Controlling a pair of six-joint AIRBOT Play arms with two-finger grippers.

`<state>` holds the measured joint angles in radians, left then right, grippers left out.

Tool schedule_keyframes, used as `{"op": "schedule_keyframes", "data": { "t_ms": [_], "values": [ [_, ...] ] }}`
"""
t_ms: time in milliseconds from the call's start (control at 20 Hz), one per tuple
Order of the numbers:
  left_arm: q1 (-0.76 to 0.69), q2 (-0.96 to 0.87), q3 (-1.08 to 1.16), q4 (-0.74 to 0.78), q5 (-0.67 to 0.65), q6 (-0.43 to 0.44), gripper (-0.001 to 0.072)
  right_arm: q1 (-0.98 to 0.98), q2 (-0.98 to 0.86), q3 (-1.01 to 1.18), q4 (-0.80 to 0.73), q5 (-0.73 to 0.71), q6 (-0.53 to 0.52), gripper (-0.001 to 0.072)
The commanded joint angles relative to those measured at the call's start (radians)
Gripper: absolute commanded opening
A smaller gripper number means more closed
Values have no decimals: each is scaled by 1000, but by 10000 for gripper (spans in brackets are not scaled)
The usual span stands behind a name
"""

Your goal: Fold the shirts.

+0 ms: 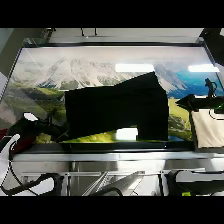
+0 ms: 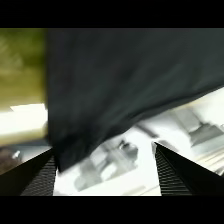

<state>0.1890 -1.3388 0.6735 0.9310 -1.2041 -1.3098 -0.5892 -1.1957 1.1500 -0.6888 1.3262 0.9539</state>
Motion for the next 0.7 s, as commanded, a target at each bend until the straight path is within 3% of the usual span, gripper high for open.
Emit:
{"op": "schedule_keyframes", "data": {
  "t_ms": [0,100,150,650],
  "values": [
    [-18,0,-14,-57,160,1,632,-1,1,-1,-1,1,-3,305],
    [-18,0,-10,-71,189,5,133,-4,1,-1,-5,-2,-4,305],
    [-18,0,0,-68,192,12,19,-4,1,-1,-10,-1,-4,305],
    [145,0,212,47,66,31,17,-9,11,-93,-49,42,64,295]
  ]
}}
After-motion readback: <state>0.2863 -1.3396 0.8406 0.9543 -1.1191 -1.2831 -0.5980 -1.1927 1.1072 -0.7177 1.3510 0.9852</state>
